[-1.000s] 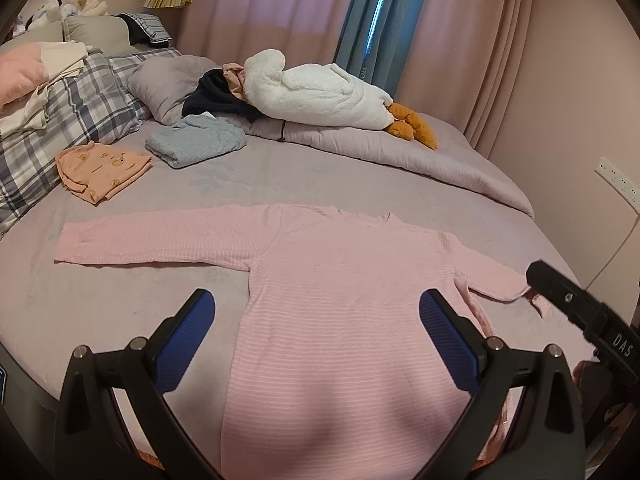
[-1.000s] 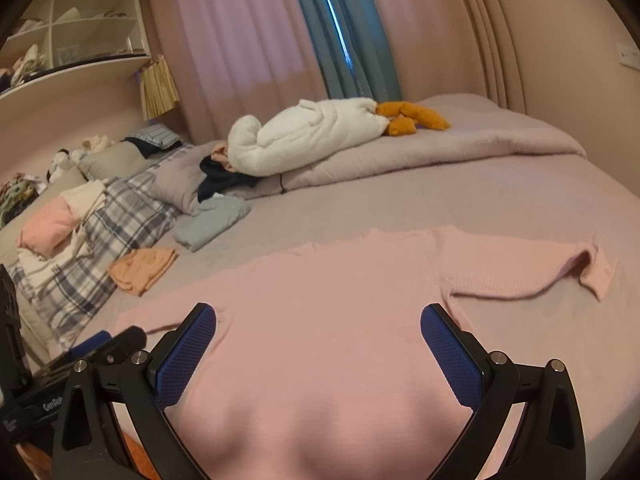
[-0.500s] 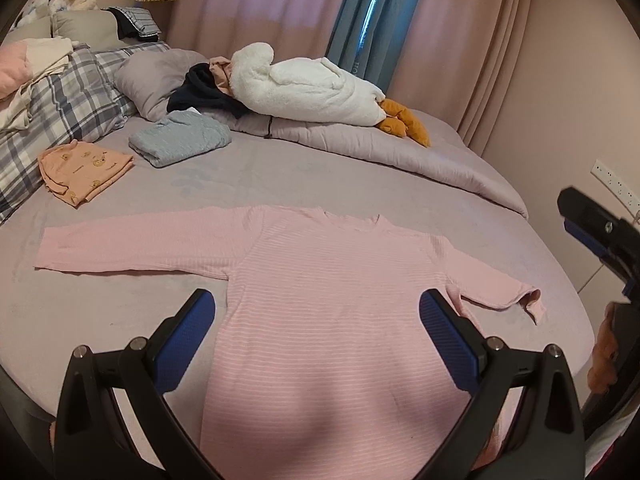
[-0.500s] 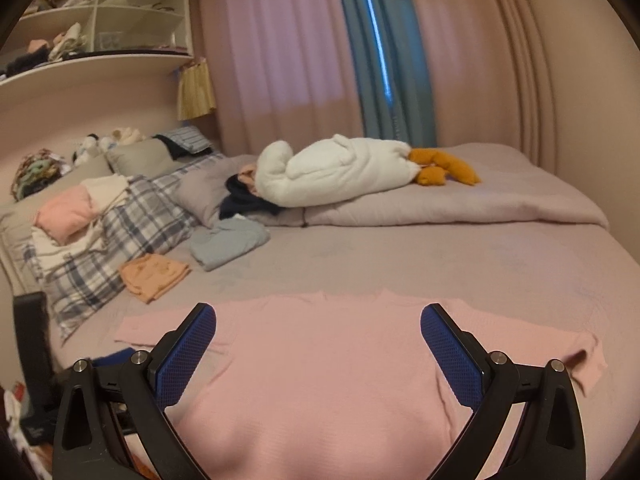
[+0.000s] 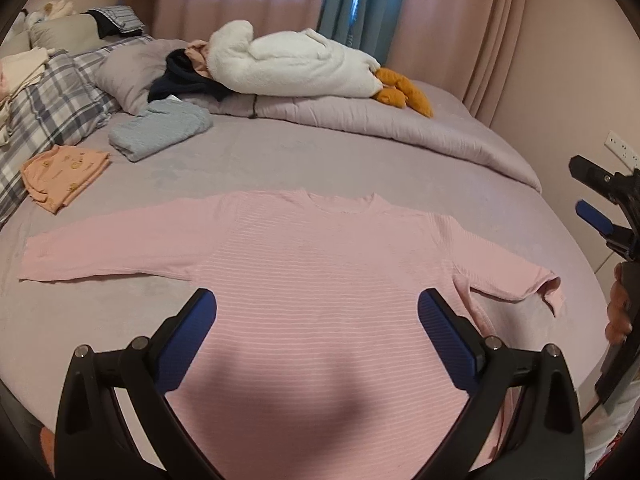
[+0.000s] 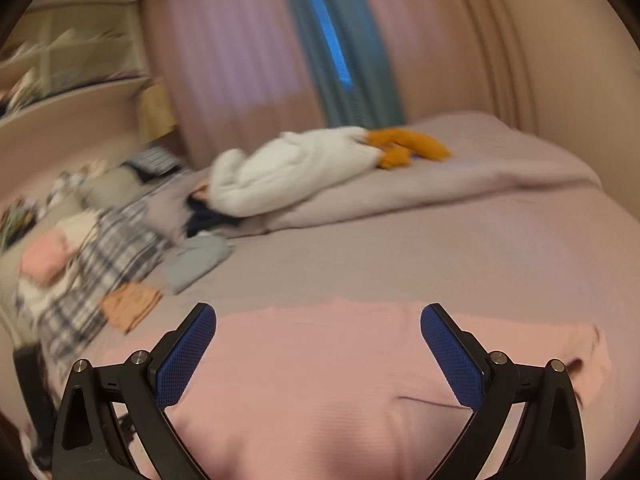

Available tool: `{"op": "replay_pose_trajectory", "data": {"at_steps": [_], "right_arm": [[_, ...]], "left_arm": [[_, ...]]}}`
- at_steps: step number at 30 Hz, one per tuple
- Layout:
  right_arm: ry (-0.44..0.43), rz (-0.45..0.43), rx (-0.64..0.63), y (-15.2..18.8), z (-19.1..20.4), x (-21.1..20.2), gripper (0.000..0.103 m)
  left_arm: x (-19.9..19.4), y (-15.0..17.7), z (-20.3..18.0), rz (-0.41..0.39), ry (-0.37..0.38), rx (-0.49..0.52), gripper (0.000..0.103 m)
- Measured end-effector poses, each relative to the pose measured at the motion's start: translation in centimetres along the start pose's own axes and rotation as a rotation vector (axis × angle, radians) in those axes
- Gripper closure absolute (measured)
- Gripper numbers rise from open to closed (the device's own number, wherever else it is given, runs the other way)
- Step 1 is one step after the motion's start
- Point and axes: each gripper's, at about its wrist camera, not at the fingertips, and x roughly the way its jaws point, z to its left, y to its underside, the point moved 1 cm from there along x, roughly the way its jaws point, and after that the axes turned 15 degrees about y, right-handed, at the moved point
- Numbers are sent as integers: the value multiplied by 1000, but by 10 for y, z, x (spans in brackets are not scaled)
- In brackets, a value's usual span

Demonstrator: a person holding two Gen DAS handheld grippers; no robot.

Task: Fold small clothes
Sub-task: 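Grasp the sleeve cuff with the right gripper and fold it across the shirt body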

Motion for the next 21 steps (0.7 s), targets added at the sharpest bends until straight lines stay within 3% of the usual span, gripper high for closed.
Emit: {"op": "replay_pose_trajectory", "data": {"at_steps": [10,14,18,21], "right_arm": [[321,50,412,21,-156,-2,1],[529,104,565,49,-211,-5,6],[587,196,669,80,-247,1,13],[580,257,714,98,-260,6,25]], "left_arm": [[44,9,-20,77,27,18,5],[55,14,-26,118,29,38,6],[61,14,-29,128,38,34,7],[64,16,-31,136,53,25,7]]}}
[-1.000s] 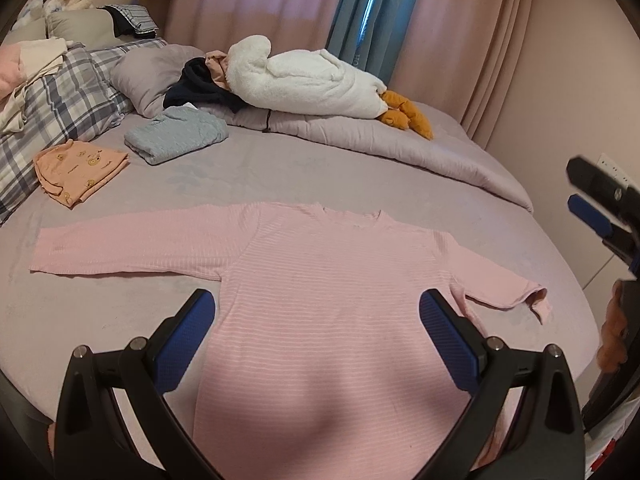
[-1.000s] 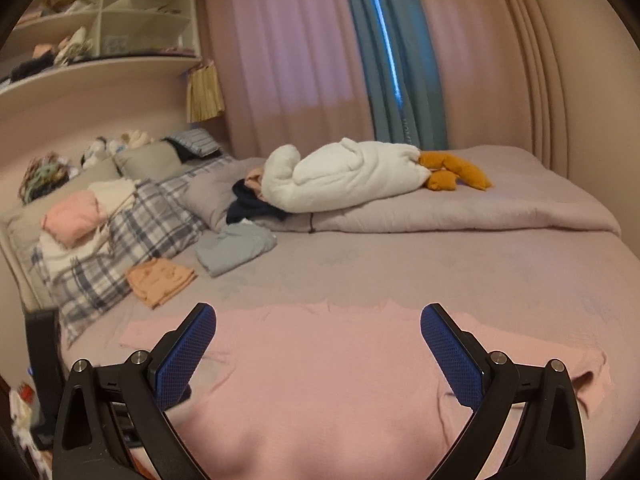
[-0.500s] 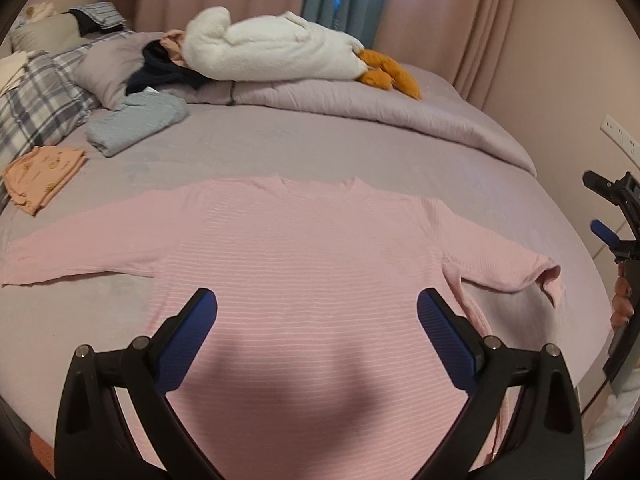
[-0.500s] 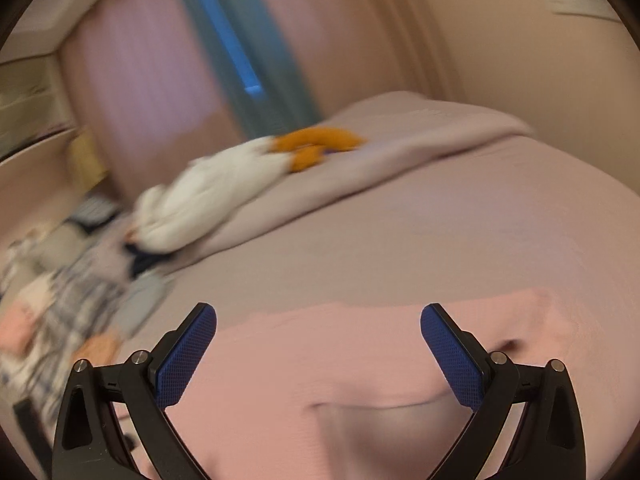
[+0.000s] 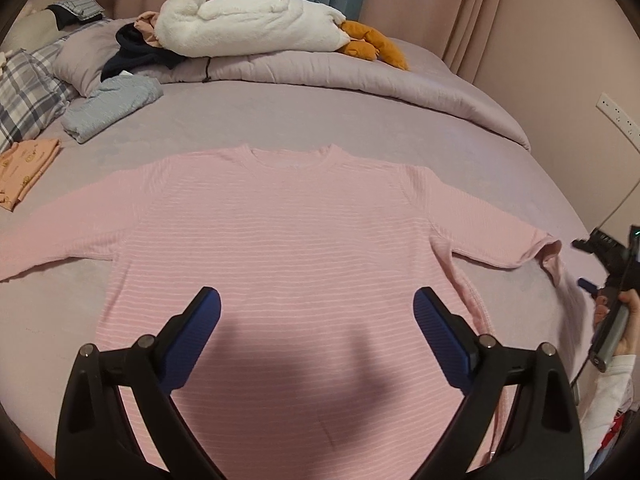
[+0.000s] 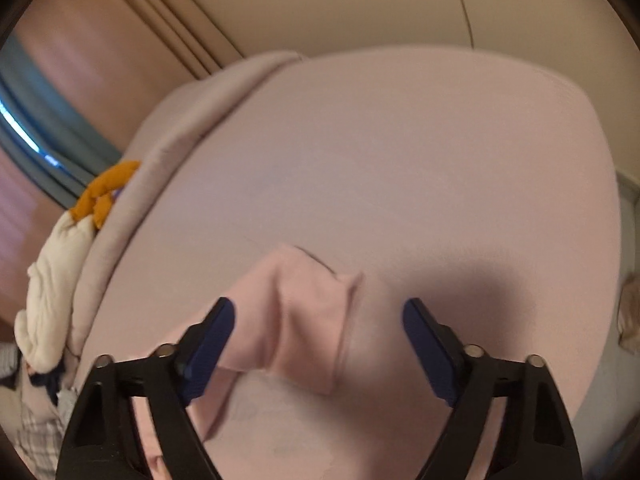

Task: Fold small clothes
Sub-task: 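Grasp the sleeve cuff with the right gripper and fold it across the shirt body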

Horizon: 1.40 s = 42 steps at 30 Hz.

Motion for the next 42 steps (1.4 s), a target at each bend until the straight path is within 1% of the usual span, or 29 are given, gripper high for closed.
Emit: {"op": "replay_pose_trajectory", "data": {"at_steps": [3,5,6,7,8,9,10,11,12,15,18,19,20,22,25,26,30,34,37,39,42], "right_arm": [[-37,80,45,7,-10,15,29],[-78,128,62,10,-8,24,38],[-92,150,69,10,-4,28,45],[-87,154,72,11,1,30,54],[-71,143,68,10,1,30,60],[-52,128,56,9,4,31,74],[-37,124,47,8,8,30,83],[-25,118,45,7,8,28,88],[-32,101,45,4,13,28,96],[-38,28,52,-5,16,16,96],[-45,-70,36,-14,20,-5,96],[-55,-90,30,-16,23,-12,96],[-78,-108,22,-18,26,-18,96],[-158,-143,-22,-19,43,-33,96],[-248,-178,-123,-13,72,-55,96],[-290,-181,-170,-8,86,-62,96],[-438,-154,-310,15,128,-79,96],[-556,-86,-463,50,173,-86,96],[-595,-27,-570,79,205,-84,96],[-597,3,-635,98,216,-84,96],[-588,65,-716,119,233,-69,96]], "left_arm": [[2,1,-1,5,2,-3,7],[2,1,0,8,5,-4,7],[2,1,0,10,8,-5,7],[2,1,0,11,9,-7,7],[2,1,0,11,11,-9,7],[3,1,1,11,12,-11,7],[3,1,1,12,14,-12,7],[3,1,1,12,16,-13,7],[4,1,1,14,19,-14,7],[4,1,3,17,19,-17,7],[4,0,4,16,16,-18,7],[4,0,4,14,17,-18,7],[4,0,4,12,18,-18,7],[2,0,4,8,21,-19,7],[-1,-2,6,-3,17,-27,7],[-3,-2,7,-7,16,-31,7],[-10,-5,13,-29,8,-44,7],[-17,-7,20,-46,-4,-62,7],[-21,-7,23,-56,-2,-74,7],[-22,-7,26,-61,4,-83,7],[-21,-8,28,-57,6,-91,7]]}}
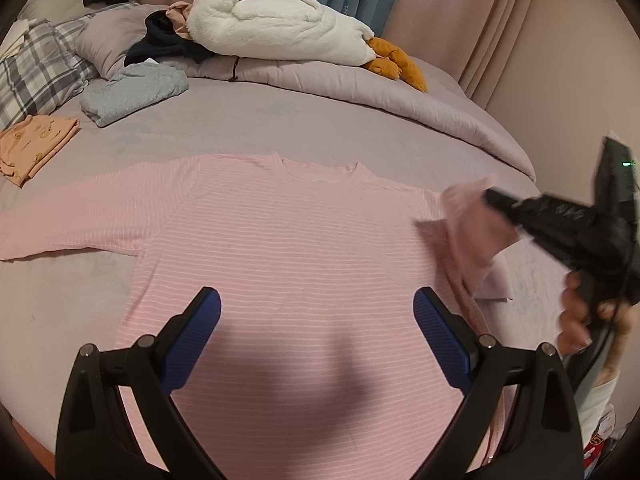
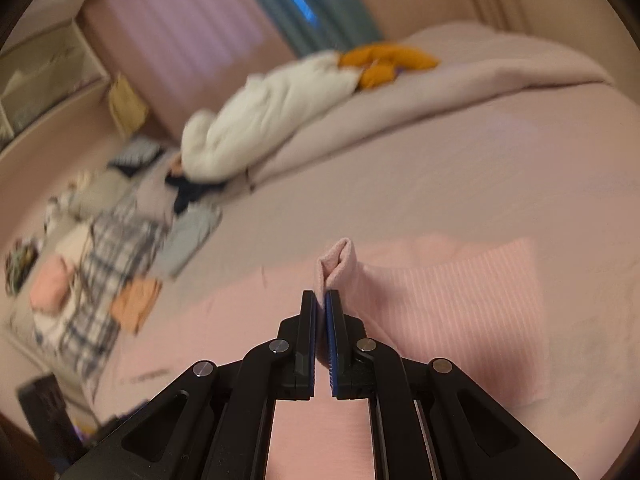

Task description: Fold small clothes

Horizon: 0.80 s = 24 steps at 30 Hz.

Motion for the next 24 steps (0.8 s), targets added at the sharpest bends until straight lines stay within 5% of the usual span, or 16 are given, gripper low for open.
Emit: {"op": "replay_pose_trajectory", "data": {"at_steps": [3,5,6,7,17,24], "right_arm": [[-40,104,-32,10,8,25,92],[-73,149,-18,18,9,31,71],[-71,159,-7,21,6,28,49],[-70,150,-4,22,5,24,43],[78,6,56,20,-31,-18,42],[202,-8,146,18,-70,-17,42]], "left_arm": [[5,0,0,13,4,0,7],[9,1,-2,24,14,-1,7],[10,2,-3,30,19,0,7],[13,2,-5,35,31,3,7],[69,3,-28,98,168,-54,9],[105,24,-41,176,267,-244,16]]}}
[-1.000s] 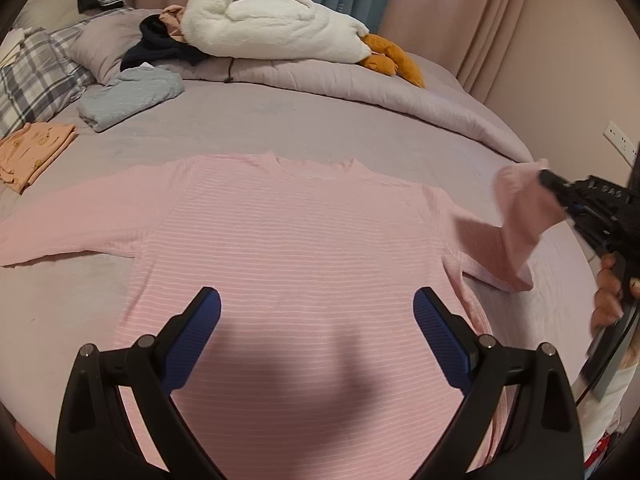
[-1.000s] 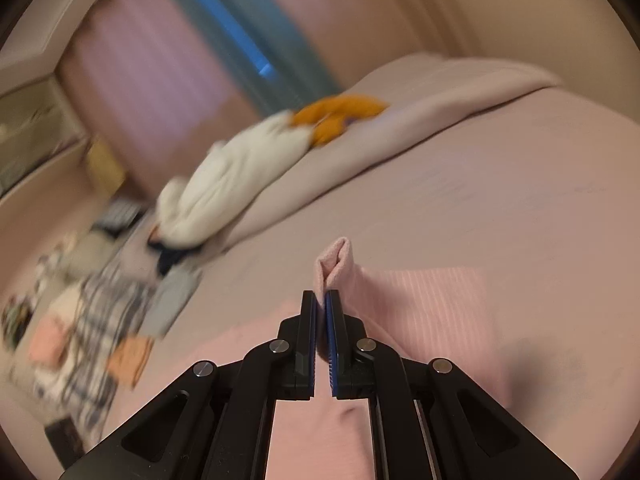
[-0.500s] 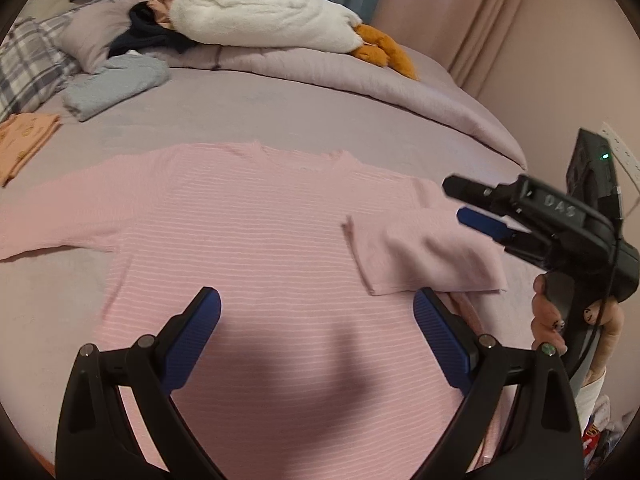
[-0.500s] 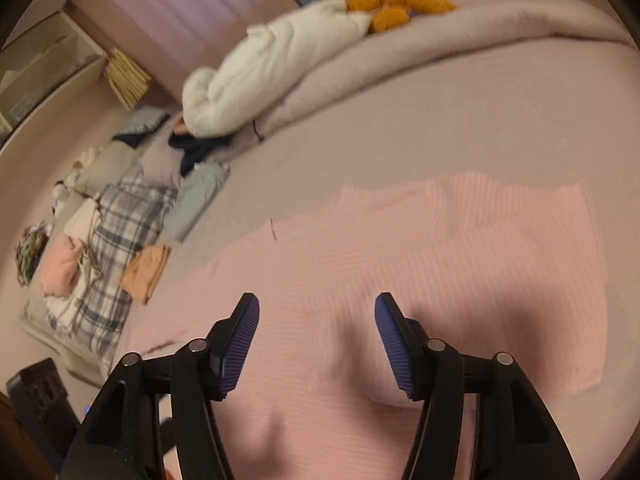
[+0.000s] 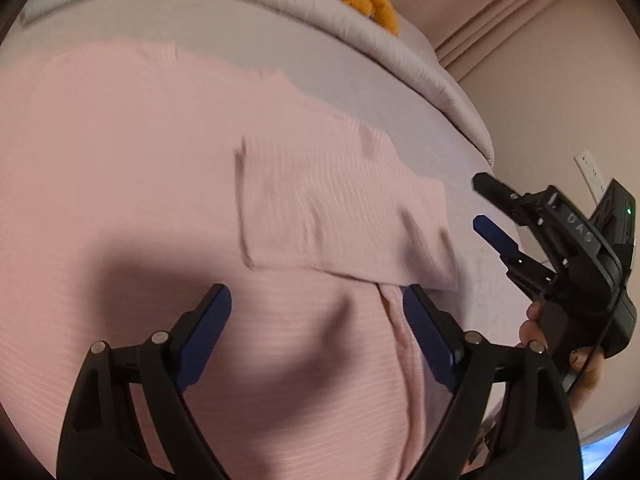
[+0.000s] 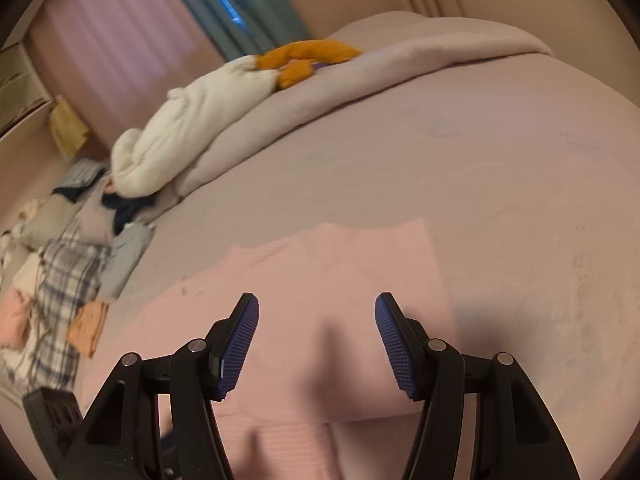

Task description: Fold small clothes

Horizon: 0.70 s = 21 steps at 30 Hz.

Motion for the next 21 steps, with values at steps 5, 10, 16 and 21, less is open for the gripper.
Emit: {"op": "replay_pose_trajectory", "data": {"at_steps": [5,10,16,21], "right_arm": [[-8,-3,56,-5,-15,-3,42],[6,-12,66,-6,-19,-3,42],[15,-3,83,-8,-24,3,42],[17,-6,82,-9,-22,4,42]], "left_arm": [[15,-4,8,-64,8,-87,16],[22,-20,14,-154,18,-125,16],[30,-26,11,-217,-5,-94,31],[37,-34,27,-238,-29,-134,78]]}}
